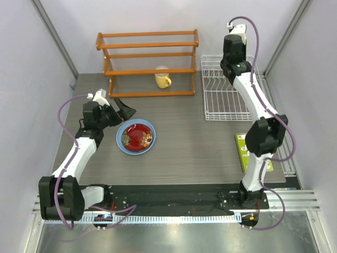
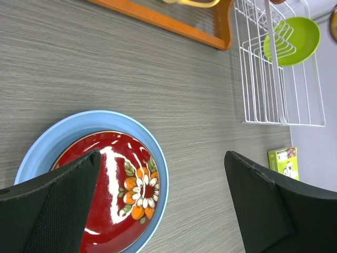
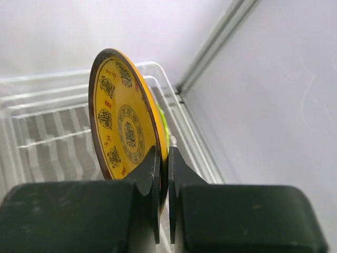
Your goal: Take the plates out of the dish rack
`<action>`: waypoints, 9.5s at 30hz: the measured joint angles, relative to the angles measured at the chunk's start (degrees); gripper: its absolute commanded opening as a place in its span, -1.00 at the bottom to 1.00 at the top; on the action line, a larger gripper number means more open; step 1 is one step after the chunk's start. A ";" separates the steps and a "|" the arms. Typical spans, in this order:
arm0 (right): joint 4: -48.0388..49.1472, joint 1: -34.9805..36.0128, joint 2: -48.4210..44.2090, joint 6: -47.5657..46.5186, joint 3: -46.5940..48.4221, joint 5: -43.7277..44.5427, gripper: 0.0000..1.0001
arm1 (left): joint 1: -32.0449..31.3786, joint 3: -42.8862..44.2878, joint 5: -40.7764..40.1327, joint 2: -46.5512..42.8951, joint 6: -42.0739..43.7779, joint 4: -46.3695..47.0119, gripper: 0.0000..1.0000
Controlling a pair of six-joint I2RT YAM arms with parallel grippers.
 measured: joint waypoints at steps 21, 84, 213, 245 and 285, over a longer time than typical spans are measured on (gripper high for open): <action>1.07 19.23 -33.70 34.34 -48.52 -31.87 -0.98 | -4.87 -9.86 9.11 0.98 -10.05 22.36 0.94; 10.91 13.68 -36.35 44.74 -59.60 -46.47 0.25 | -7.85 -9.46 -16.55 -1.81 -5.29 -9.27 -0.88; 23.98 11.91 -38.84 56.76 -63.28 -71.14 -0.85 | -17.14 -12.74 -1.79 1.40 -11.39 27.41 0.73; 21.31 16.41 -33.75 53.86 -62.75 -64.15 -0.84 | -19.98 -12.81 -8.28 0.50 -12.37 27.61 0.50; 14.78 17.11 -32.06 47.54 -58.10 -58.21 0.31 | -19.19 -6.93 -23.82 -7.23 -1.05 1.73 -1.00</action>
